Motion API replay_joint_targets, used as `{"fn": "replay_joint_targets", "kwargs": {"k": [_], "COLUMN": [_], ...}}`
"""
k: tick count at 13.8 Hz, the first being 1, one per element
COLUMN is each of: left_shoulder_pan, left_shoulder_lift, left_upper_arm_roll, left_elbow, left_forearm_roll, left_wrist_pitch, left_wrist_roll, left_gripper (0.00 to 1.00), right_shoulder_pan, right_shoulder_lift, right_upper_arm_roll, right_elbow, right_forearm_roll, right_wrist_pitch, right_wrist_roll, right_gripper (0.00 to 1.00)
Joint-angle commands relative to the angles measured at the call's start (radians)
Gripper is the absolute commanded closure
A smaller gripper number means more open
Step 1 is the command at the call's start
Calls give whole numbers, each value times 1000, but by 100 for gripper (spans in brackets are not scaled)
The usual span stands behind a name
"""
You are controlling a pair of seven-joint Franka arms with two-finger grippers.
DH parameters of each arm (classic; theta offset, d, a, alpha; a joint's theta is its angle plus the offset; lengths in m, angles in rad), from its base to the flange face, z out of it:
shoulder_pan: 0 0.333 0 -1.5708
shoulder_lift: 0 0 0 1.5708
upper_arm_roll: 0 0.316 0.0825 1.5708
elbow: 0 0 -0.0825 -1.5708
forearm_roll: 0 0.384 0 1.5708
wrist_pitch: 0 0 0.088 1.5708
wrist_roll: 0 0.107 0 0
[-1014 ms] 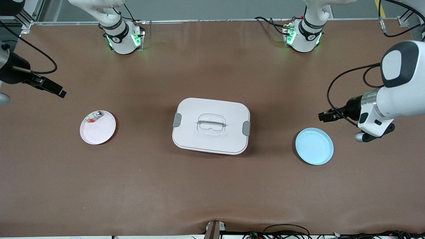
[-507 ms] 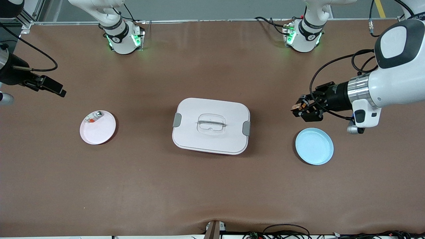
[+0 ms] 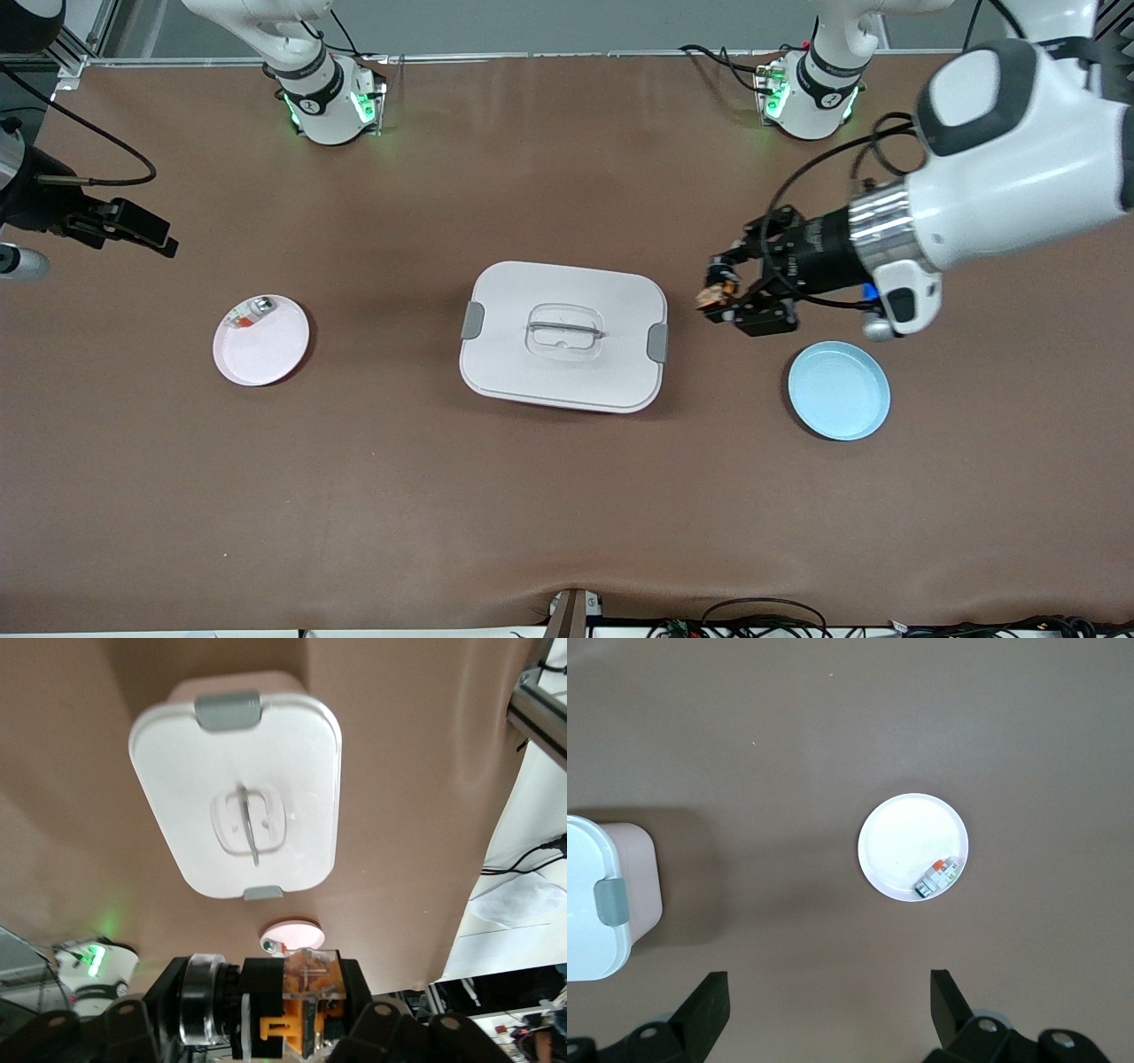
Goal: Transfer orange switch to right arm and place
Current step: 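Lift the switch with the left gripper and carry it over the box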
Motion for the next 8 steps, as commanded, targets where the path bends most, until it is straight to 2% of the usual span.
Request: {"fn": "replay_joint_targets", "kwargs": {"k": [1, 4, 5, 7, 8], "left_shoulder_pan": [-84, -169, -193, -227, -248], "left_shoulder_lift": [48, 92, 105, 128, 134], "left_upper_arm_roll": [4, 8, 8, 8, 10], "left_elbow": [24, 24, 24, 24, 24], "left_forearm_roll": [-4, 15, 35, 59, 65], "left_wrist_pitch": [116, 243, 280, 332, 361], "left_wrist_roll": [-133, -216, -237, -266, -273], "left_gripper": [77, 77, 77, 77, 77], "right_shoulder_pan": [-8, -15, -10, -8, -7], "right_shoulder_lift": [21, 41, 38, 31, 32], "right_upper_arm_roll": [3, 3, 3, 7, 7], "right_elbow": [9, 12, 6, 10, 29], "right_forearm_roll": [-6, -4, -2, 16, 41], "right_wrist_pitch": [37, 103, 91, -33, -38], "right_wrist_roll": [-24, -21, -24, -21, -18], "right_gripper": [0, 0, 0, 0, 0]}}
